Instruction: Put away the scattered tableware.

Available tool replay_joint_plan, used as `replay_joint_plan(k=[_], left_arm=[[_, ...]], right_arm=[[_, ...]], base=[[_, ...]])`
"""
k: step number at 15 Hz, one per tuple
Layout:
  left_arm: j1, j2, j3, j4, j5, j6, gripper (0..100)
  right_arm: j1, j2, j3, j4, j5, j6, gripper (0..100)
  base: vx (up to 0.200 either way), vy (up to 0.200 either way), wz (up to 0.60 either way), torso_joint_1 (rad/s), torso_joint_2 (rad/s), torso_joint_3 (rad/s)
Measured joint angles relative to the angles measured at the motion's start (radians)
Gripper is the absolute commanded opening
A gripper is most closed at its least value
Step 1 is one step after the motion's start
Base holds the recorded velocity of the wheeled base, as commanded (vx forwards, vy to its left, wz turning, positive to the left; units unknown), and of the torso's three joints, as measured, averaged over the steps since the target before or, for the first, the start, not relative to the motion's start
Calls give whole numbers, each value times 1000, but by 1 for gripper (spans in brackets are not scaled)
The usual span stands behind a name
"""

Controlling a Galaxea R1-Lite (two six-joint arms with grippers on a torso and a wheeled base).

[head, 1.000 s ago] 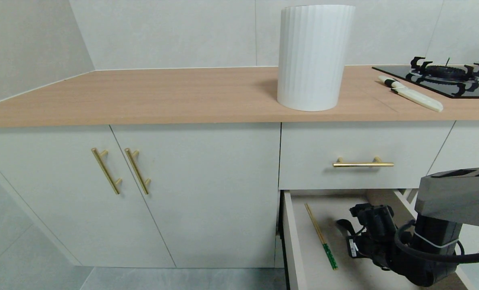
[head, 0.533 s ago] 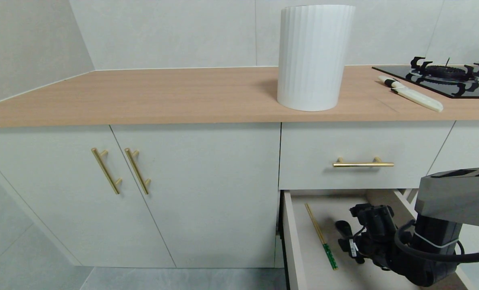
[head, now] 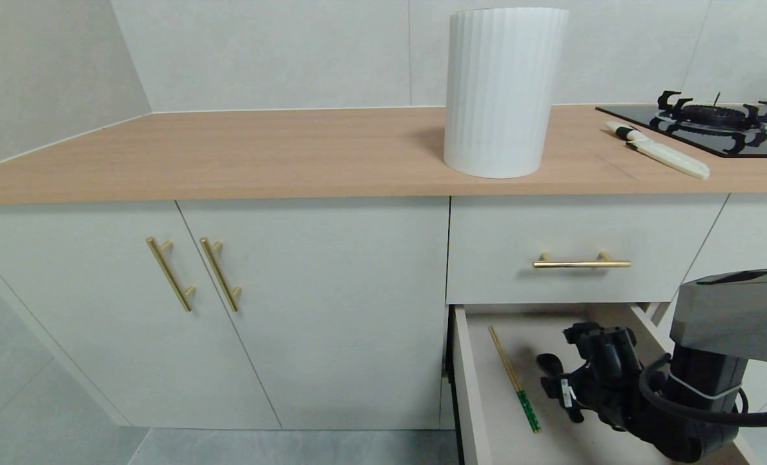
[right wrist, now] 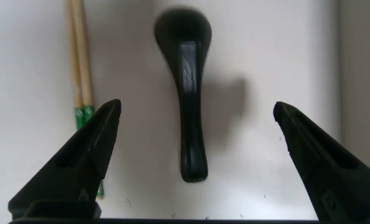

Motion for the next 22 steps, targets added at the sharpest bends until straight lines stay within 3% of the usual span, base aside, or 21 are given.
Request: replay_joint_plan(k=[3,7,11,16,19,22], left_arm=[[0,0,0,0,0,0,100],[0,0,0,0,0,0,100],[0,0,0,0,0,0,100],[0,0,0,0,0,0,100],[0,0,0,0,0,1,100],[0,0,0,0,0,1,100]], right_arm=[[-1,-13,28,-49,0,-2,100],[-4,-116,50,-11,0,-2,100],[-3,-330,57,255,36,-2,100],[44,-584,-15,746,106,30,100],[55,-671,-83,917,202,56,100],[56,-712,-104,930,208,58,100]], base=[[0,0,0,0,0,0],[0,0,0,0,0,0],[0,0,0,0,0,0],[0,0,0,0,0,0],[0,0,0,0,0,0],[0,0,0,0,0,0]])
